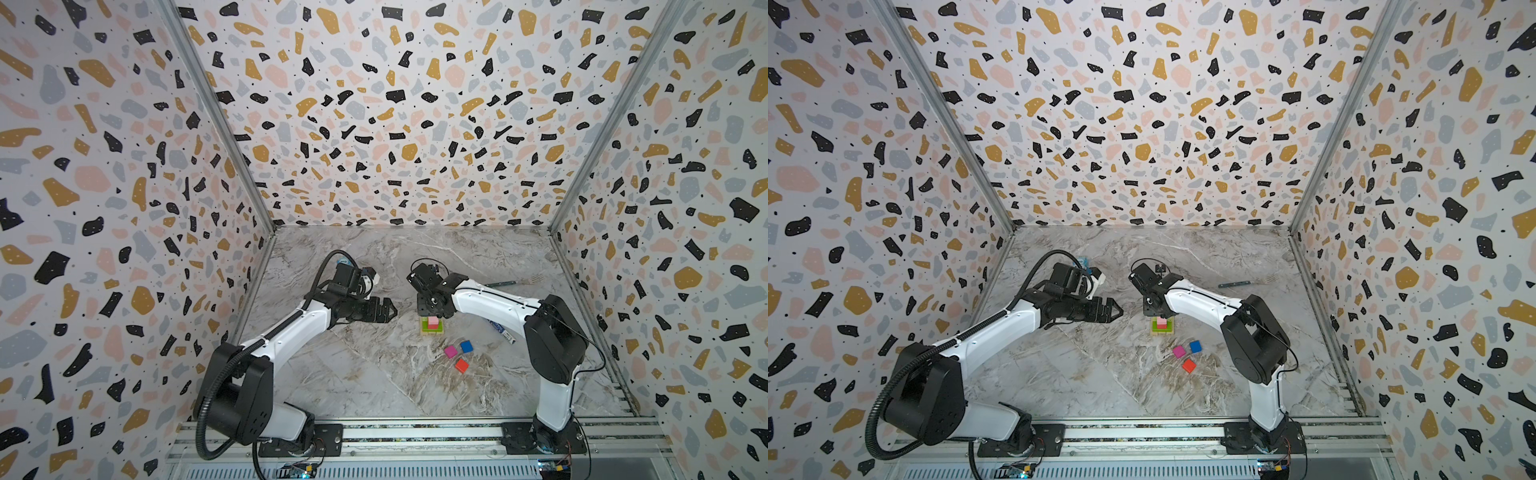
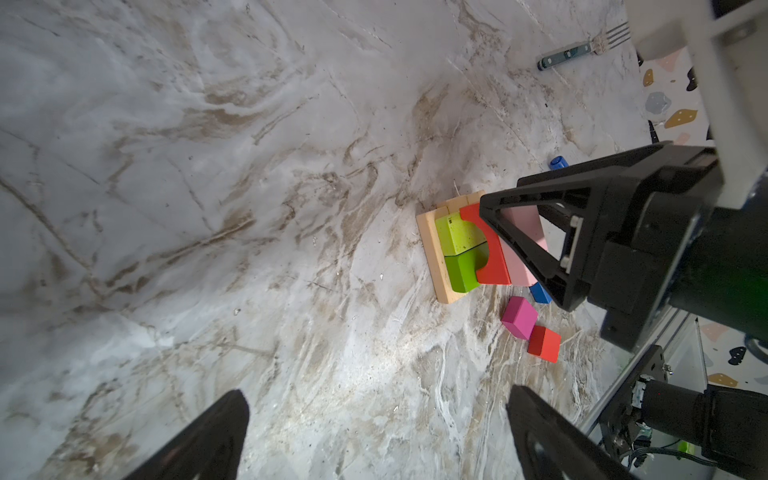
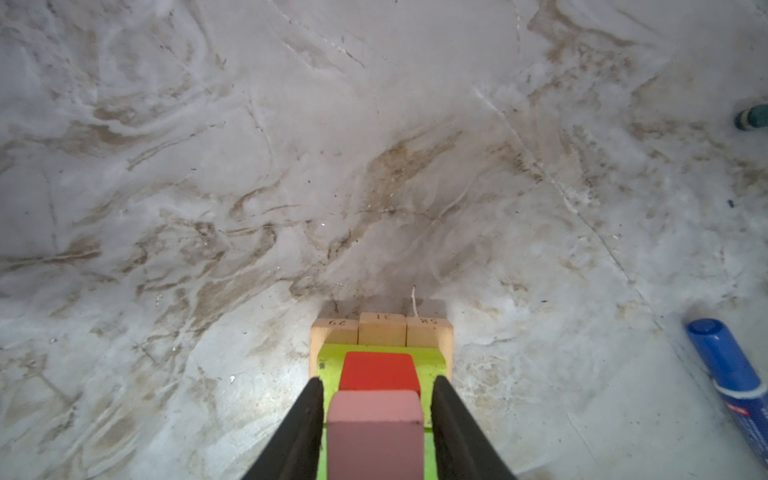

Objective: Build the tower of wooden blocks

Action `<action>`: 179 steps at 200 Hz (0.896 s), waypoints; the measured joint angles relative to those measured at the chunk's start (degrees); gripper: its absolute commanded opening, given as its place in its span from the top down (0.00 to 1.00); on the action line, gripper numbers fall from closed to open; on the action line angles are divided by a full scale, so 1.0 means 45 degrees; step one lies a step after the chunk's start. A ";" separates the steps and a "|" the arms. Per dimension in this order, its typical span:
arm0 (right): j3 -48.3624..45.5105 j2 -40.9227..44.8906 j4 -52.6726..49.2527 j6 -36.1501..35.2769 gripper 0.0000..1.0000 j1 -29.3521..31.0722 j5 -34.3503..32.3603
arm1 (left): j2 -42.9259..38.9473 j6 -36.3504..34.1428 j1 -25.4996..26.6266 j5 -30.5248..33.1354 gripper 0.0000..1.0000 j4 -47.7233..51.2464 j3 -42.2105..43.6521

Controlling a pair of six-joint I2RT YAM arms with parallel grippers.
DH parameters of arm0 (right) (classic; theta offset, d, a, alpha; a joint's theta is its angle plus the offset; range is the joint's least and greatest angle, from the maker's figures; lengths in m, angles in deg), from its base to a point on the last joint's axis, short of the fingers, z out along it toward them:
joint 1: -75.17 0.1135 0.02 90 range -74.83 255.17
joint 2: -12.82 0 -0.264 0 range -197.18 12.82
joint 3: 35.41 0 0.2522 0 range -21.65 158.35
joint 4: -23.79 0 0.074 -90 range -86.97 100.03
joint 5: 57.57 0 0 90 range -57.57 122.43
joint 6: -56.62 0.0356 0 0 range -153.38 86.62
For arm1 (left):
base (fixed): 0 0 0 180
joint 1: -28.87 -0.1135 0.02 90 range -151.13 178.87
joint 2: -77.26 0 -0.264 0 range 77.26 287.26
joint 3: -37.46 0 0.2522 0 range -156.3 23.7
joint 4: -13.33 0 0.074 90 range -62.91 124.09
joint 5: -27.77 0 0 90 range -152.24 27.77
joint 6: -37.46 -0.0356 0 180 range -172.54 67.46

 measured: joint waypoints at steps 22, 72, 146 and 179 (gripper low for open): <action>0.0000 0.0000 0.0000 -0.0005 0.58 0.0000 0.0000 | 0.0005 0.0000 0.0000 0.0000 0.02 0.0005 0.0000; 0.0000 0.0000 0.0000 -0.0005 0.62 0.0000 0.0000 | 0.0005 0.0000 0.0000 0.0000 0.02 0.0000 0.0000; 0.0000 -0.0044 -0.0005 -0.0010 0.63 0.0000 -0.0005 | 0.0000 0.0000 0.0000 0.0000 0.02 0.0000 0.0000; 0.0000 -0.0044 -0.0005 -0.0005 0.63 0.0000 -0.0010 | 0.0000 -0.0005 0.0000 0.0000 0.02 0.0000 0.0000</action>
